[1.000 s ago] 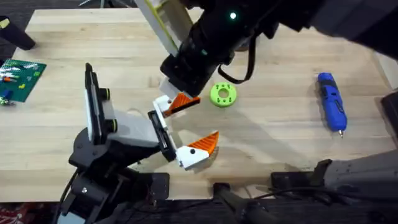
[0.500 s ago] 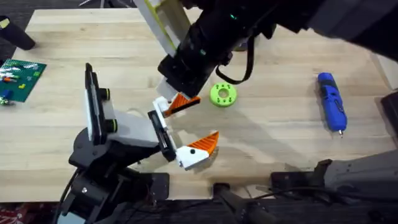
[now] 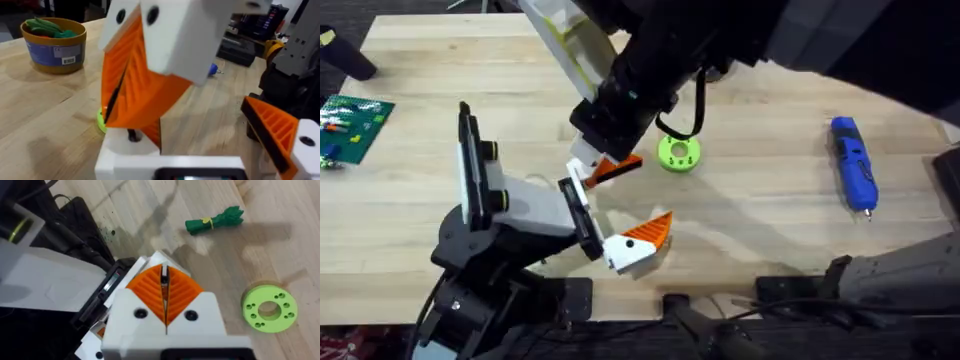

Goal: Pick up the gripper from the table and insert it into the empty holder that is missing its gripper. Then pick up a screw, insert it into the mounting hole, and use the screwdriver to tighten it. Finally, clean up the table by picking up the vegetable and placing it into the bucket.

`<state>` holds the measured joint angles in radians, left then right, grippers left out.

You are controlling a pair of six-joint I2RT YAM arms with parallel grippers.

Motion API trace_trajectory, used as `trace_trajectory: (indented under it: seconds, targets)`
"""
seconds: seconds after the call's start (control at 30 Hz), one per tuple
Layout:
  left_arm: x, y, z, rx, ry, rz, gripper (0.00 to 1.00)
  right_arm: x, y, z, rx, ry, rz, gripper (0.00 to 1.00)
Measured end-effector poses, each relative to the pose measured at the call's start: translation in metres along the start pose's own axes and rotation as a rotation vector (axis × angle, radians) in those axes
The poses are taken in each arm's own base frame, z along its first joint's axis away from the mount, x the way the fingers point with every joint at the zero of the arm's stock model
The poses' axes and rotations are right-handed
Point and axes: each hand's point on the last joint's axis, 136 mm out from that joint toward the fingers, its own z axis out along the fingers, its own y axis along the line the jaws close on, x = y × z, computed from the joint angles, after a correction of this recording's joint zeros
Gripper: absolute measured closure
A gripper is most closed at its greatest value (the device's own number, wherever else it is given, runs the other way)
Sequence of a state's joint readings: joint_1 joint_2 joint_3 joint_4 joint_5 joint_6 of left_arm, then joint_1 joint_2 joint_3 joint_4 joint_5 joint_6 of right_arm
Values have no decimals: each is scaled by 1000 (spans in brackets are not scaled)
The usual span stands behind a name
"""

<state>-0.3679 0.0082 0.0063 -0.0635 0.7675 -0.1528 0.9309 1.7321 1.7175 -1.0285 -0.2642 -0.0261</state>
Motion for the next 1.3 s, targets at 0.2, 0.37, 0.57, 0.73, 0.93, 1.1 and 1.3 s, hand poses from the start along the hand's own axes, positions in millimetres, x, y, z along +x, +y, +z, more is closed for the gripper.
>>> trace_trajectory:
  seconds: [0.2, 0.37, 0.57, 0.73, 0.93, 1.1, 1.3]
  targets:
    - [0, -1, 0, 8, 1, -12, 15, 3, 0, 2, -3, 9, 3, 995]
    - [0, -1, 0, 7, 1, -13, 15, 5, 1, 0, -7, 14, 4, 995]
    - [0, -1, 0, 5, 1, -3, 15, 11, 4, -7, -7, 16, 5, 995]
    - [0, -1, 0, 3, 0, 0, 15, 11, 4, -8, -7, 13, 4, 995]
    - [0, 0, 0, 3, 0, 0, 15, 11, 3, -6, -7, 8, 2, 994]
    - [0, 0, 0, 2, 0, -1, 15, 11, 3, -4, -7, 9, 2, 995]
    - [0, 1, 0, -5, -1, -12, 15, 11, 1, 0, -7, 14, 6, 995]
